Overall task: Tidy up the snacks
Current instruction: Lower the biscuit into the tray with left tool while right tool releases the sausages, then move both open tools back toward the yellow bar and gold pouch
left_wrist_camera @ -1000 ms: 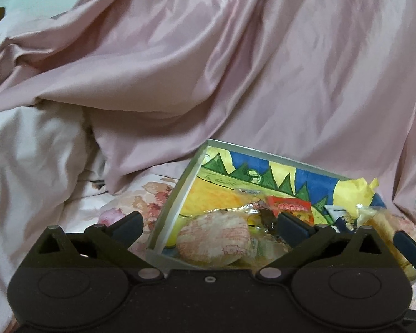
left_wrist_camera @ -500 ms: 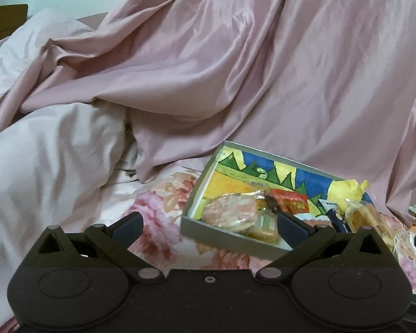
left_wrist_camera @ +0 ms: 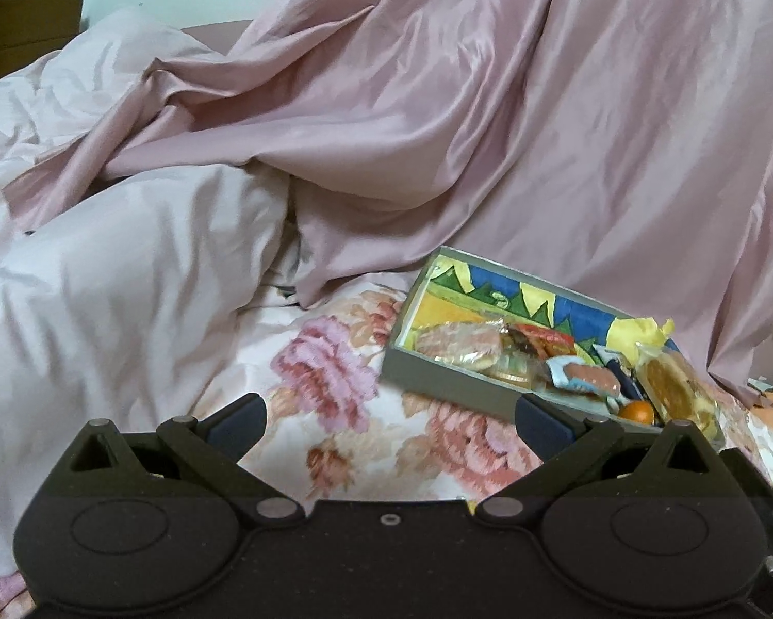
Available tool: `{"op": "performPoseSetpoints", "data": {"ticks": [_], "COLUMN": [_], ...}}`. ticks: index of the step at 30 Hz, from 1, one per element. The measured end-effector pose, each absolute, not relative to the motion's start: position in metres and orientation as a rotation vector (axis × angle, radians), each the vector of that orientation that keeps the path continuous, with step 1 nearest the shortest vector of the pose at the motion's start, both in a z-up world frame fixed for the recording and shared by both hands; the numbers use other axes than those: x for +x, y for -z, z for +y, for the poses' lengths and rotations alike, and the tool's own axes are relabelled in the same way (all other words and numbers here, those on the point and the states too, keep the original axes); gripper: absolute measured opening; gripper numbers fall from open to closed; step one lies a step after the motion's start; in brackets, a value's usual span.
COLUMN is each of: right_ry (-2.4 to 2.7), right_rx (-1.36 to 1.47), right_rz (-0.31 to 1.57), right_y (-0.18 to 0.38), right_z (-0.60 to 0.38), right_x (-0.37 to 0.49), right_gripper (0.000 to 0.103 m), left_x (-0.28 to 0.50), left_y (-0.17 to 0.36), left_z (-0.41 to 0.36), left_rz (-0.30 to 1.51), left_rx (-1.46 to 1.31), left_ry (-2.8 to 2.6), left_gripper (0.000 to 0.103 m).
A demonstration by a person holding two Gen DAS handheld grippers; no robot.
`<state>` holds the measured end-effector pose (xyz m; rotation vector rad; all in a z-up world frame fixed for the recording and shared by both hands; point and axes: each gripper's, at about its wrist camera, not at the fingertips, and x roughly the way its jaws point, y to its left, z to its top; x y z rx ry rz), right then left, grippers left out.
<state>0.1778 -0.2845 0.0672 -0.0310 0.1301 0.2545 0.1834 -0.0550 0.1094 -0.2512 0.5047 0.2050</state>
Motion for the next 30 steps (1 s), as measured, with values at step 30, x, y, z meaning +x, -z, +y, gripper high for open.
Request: {"op": "performPoseSetpoints", "data": {"ticks": [30], "right_ry": [-0.258], "right_rx": [-0.130], "right_rz": [0.379], "right_y": [-0.025], "right_z": [-0.276], "right_x": [0.082], "right_gripper": [0.103], "left_x": [0.106], "left_y": [-0.038], "left_z": [-0.062], "left_rz": [0.664], "left_rx": [-0.161], "left_ry": [-0.047], "left_gripper": [0.102]}}
